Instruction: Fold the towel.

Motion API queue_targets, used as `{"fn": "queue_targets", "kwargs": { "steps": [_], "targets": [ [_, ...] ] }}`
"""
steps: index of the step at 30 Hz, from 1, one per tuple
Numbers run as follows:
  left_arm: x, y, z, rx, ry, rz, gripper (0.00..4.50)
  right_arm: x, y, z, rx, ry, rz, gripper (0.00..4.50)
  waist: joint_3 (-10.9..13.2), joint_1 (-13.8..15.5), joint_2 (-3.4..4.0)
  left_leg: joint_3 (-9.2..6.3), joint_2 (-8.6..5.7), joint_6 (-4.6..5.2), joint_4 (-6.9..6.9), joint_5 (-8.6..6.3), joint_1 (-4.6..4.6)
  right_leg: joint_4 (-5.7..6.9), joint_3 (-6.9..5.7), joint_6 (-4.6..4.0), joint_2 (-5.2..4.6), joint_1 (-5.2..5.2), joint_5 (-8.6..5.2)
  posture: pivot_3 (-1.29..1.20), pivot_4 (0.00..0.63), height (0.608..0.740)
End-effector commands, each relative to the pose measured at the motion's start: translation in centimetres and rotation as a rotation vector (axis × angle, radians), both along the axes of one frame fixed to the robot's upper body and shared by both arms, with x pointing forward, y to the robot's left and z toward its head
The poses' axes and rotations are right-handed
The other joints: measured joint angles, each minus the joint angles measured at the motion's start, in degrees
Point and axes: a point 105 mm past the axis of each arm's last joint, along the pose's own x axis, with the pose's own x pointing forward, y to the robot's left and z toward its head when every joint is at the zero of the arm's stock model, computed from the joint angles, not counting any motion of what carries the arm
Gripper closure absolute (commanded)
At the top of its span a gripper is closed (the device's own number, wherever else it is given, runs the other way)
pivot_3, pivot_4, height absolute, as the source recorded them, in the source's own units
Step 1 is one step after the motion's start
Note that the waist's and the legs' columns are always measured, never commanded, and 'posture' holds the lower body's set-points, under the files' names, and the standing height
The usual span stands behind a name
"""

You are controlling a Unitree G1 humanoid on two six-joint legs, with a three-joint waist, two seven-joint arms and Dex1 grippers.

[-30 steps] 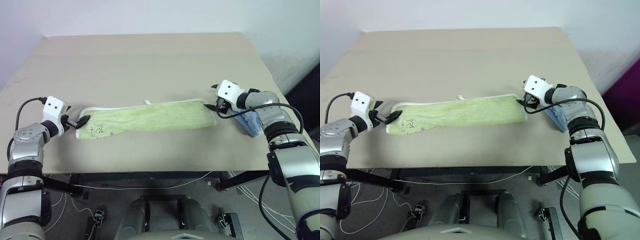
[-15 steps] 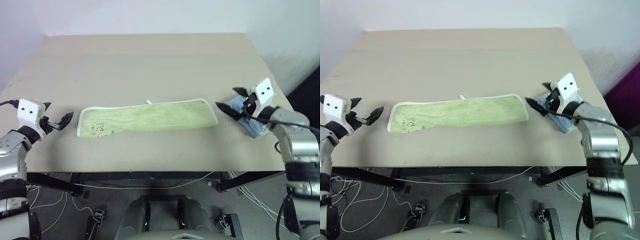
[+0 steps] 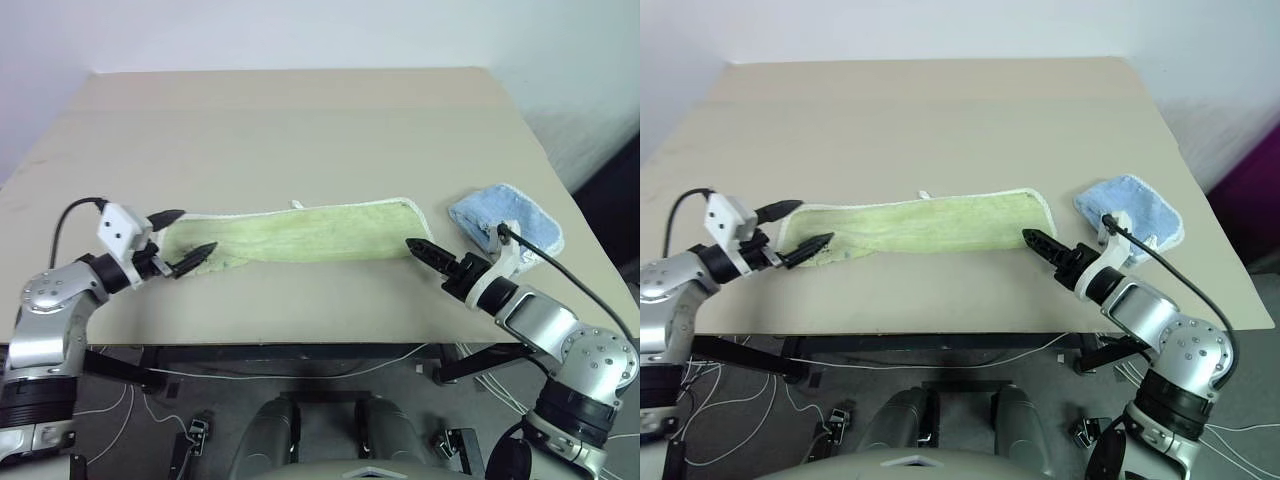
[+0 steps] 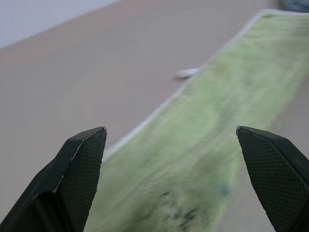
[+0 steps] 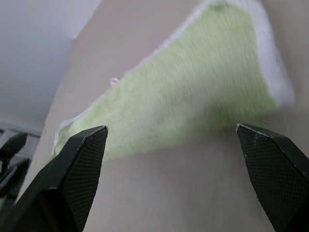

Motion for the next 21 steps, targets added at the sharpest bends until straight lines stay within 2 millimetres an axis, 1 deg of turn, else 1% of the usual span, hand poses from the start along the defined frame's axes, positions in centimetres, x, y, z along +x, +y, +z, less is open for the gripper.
{"fn": "queue_targets", "kwargs": {
  "steps": [1,6,9,11,14,19,21],
  "targets": [
    [-0.6,-1.6,0.5,-0.014,-0.012,-0.069,0.00,0.2,0.0,-0.2,0.077,0.043,-0.060,0.03,0.00,-0.11,0.00,0.02,0.00,0.00,0.00,0.00,0.00,0.00,0.01,0.00,0.01,0.00,0.00,0.00,0.150,0.740],
    [-0.6,-3.1,0.0,-0.039,-0.003,-0.111,0.00,1.6,0.5,-0.6,0.193,0.117,-0.136,0.03,-0.02,-0.21,-0.02,0.03,0.02,0.01,0.02,0.00,0.08,0.00,-0.02,0.00,0.14,0.09,0.00,0.00,0.150,0.740],
    [-0.6,-3.7,-0.1,-0.042,-0.005,-0.128,0.00,2.6,0.6,-0.5,0.243,0.137,-0.174,0.03,-0.02,-0.23,-0.02,0.03,0.03,0.01,0.02,0.00,0.10,0.00,-0.06,0.00,0.18,0.10,0.00,0.00,0.150,0.740],
    [-0.5,-3.9,0.0,-0.046,-0.010,-0.132,0.00,3.3,0.5,-0.8,0.272,0.157,-0.212,0.03,-0.03,-0.22,-0.02,0.03,0.03,0.02,0.02,0.00,0.10,0.00,-0.06,0.00,0.19,0.11,0.00,0.00,0.150,0.740],
    [-0.7,-4.1,0.0,-0.050,-0.012,-0.135,0.00,3.7,0.6,-1.5,0.288,0.185,-0.247,0.03,-0.04,-0.26,-0.04,0.03,0.04,0.02,0.04,0.00,0.21,-0.01,-0.06,0.00,0.21,0.23,0.00,0.00,0.150,0.740],
    [-1.0,-4.4,-0.2,-0.059,-0.004,-0.142,0.00,4.2,0.4,-2.0,0.302,0.199,-0.290,0.03,-0.07,-0.28,-0.07,0.03,0.05,0.03,0.03,0.00,0.28,-0.02,-0.07,0.00,0.22,0.30,0.00,0.00,0.150,0.740],
    [-1.1,-4.7,-0.3,-0.066,0.002,-0.150,0.00,4.4,0.5,-2.0,0.307,0.199,-0.295,0.39,-0.09,-0.28,-0.10,0.03,0.06,0.03,0.03,0.00,0.34,-0.04,-0.07,0.00,0.22,0.38,0.00,0.00,0.150,0.740]
  ]
}}
